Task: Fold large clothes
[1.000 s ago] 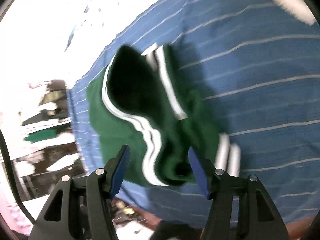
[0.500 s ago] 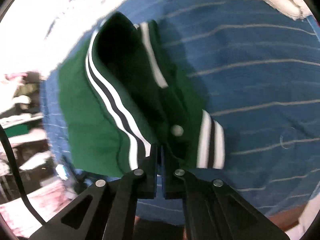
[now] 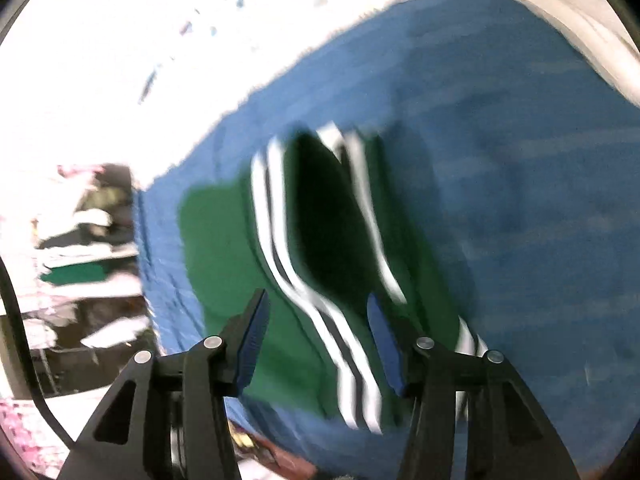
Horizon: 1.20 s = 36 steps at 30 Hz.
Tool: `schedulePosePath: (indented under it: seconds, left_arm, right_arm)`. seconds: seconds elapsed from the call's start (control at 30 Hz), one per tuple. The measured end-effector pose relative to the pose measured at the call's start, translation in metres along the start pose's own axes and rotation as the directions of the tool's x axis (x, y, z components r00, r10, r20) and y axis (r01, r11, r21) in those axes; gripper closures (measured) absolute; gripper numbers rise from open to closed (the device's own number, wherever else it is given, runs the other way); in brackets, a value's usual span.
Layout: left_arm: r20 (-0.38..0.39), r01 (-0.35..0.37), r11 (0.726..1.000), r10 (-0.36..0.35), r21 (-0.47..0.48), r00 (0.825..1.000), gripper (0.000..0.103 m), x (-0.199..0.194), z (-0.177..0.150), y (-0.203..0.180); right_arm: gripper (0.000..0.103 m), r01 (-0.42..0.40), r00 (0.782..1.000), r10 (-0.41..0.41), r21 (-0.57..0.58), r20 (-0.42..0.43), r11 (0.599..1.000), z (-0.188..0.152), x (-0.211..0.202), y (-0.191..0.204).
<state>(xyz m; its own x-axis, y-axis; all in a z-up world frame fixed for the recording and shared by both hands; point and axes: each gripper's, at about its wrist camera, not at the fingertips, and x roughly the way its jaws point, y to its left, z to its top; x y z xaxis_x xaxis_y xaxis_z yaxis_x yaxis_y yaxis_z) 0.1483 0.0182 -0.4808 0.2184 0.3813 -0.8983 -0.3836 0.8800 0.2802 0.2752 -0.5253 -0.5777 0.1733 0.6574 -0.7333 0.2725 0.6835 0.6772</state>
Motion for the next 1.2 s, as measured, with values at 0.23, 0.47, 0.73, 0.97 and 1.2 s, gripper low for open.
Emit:
schedulePosePath:
  seconds: [0.23,0.47,0.73,0.97,1.2]
  left_arm:
    - [0.096,0.118,0.990,-0.125,0.071,0.987,0.000,-0.022,0.063,-0.061]
    - [0.073,0.195,0.969,-0.207,0.153,0.976,0.000,0.000,0.105,-0.116]
    - [-0.019,0.183,0.970,-0.182,0.157,0.983,0.000,0.037,0.118,-0.118]
    - [0.024,0.092,0.987,-0.096,0.135,0.995,0.000,-0.001,0.068,-0.086]
    - [-0.026,0.042,0.995,-0.040,0.094,0.999,0.000,-0.013,0.017,-0.066]
  right_arm:
    - [0.100,-0.175,0.981,0.184,0.134,-0.057,0.975,0.057,0.083,-0.006]
    - [0.101,-0.069,0.977,0.063,0.021,0.203,0.997,0.056,0.025,0.022]
    - [0.073,0.001,1.000,-0.005,0.163,0.024,0.987,0.068,0.062,-0.019]
    - [0.068,-0.054,0.992,0.068,0.136,-0.105,0.989,-0.010,0.025,-0.032]
    - [0.099,-0.036,0.957,0.091,0.200,-0.274,0.979,-0.061,0.084,-0.051]
